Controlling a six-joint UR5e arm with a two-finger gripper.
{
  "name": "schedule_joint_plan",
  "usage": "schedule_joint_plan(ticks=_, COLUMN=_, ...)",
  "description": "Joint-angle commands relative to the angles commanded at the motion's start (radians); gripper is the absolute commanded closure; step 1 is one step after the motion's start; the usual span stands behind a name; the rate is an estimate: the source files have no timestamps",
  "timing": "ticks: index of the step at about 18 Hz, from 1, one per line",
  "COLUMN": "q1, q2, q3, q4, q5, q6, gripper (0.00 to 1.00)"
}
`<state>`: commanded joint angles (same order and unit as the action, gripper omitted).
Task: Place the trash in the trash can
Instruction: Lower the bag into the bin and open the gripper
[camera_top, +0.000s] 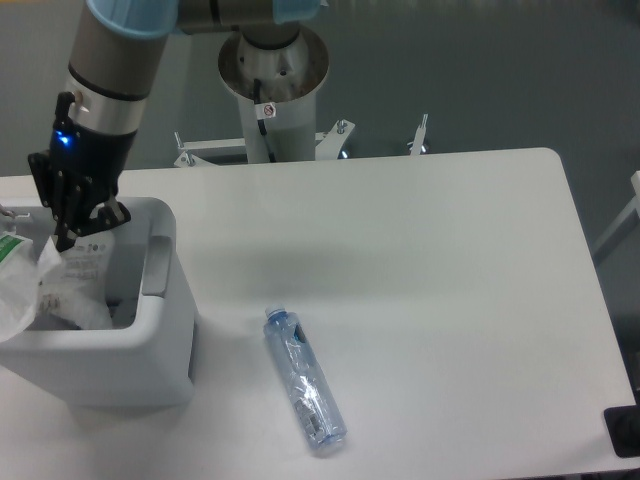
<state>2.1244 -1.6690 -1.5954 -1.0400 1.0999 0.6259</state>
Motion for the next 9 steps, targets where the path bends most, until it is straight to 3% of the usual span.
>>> schedule_joint_plan(ticks=5, q1=0.045, q2=0.032, q3=0.005, q4=0.0, q5=-0.012, q6=-0.064, gripper=0.01)
schedule_joint_plan(ticks=9, q1=0.121, q2=0.103, q3=0.005, q4=-0.003, q5=-0.017, q6=-0.103, gripper=0.01)
